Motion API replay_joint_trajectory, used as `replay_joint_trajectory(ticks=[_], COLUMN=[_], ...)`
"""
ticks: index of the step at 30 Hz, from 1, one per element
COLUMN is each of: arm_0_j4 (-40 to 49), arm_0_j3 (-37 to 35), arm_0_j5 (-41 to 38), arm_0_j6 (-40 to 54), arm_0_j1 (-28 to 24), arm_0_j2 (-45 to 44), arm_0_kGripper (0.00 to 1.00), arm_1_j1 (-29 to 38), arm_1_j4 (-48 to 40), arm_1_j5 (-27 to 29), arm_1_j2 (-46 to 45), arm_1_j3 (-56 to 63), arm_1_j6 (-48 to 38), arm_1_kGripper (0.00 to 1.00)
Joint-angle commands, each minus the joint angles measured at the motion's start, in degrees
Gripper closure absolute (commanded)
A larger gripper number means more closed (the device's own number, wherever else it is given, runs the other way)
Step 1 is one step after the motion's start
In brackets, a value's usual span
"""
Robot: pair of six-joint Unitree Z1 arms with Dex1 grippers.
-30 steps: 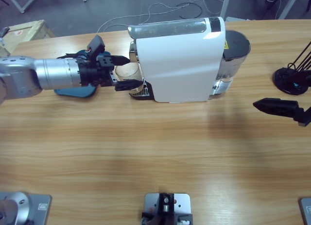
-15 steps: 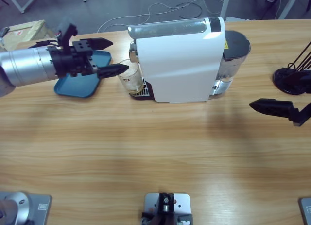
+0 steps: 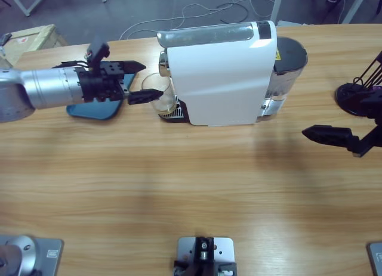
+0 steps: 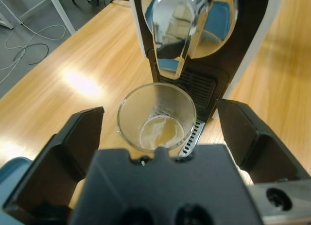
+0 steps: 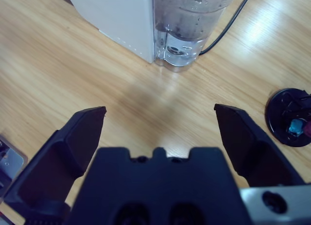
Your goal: Pour coffee
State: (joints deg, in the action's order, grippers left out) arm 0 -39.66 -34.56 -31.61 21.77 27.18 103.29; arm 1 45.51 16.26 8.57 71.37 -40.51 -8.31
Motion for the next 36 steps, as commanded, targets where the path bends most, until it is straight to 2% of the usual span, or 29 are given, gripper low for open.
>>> replay_joint_trajectory(ticks=[1, 12, 16, 17, 21, 32, 34, 35, 36], arm_0_j4=[-2.22, -3.41, -3.41, -3.38, -3.32, -3.32, -3.32, -3.32, -3.32], arm_0_j3=[0.77, -0.12, -0.33, -0.37, -0.46, -0.60, -0.60, -0.56, -0.49], arm_0_j5=[-1.33, -1.34, -0.89, -0.76, -0.38, -0.13, -0.11, -0.15, -0.22], arm_0_j6=[-0.50, -0.42, -0.42, -0.42, -0.33, -0.33, -0.29, -0.24, -0.24], arm_0_j1=[-0.64, -0.29, -0.25, -0.13, 0.33, 0.77, 0.77, 0.77, 0.77], arm_0_j2=[6.08, 9.39, 9.53, 9.56, 9.58, 9.65, 9.65, 9.63, 9.56], arm_0_kGripper=[0.004, 0.004, 0.037, 0.061, 0.383, 0.410, 0.561, 0.578, 0.705], arm_1_j1=[0.54, 0.54, 0.54, 0.54, 0.54, 0.54, 0.54, 0.54, 0.54], arm_1_j4=[-1.05, -2.16, -2.37, -2.37, -2.37, -2.37, -2.37, -2.37, -2.37], arm_1_j5=[-0.92, -1.18, -1.18, -1.18, -1.18, -1.53, -1.53, -1.52, -1.53], arm_1_j2=[2.99, 4.15, 4.31, 4.31, 4.22, 4.57, 4.52, 4.48, 4.48], arm_1_j3=[1.38, 1.58, 1.54, 1.58, 1.58, 1.58, 1.65, 1.66, 1.66], arm_1_j6=[-0.04, -0.04, -0.04, -0.04, -0.04, -0.04, -0.04, -0.04, -0.04], arm_1_kGripper=[0.000, 0.000, 0.000, 0.000, 0.000, 0.000, 0.000, 0.000, 0.000])
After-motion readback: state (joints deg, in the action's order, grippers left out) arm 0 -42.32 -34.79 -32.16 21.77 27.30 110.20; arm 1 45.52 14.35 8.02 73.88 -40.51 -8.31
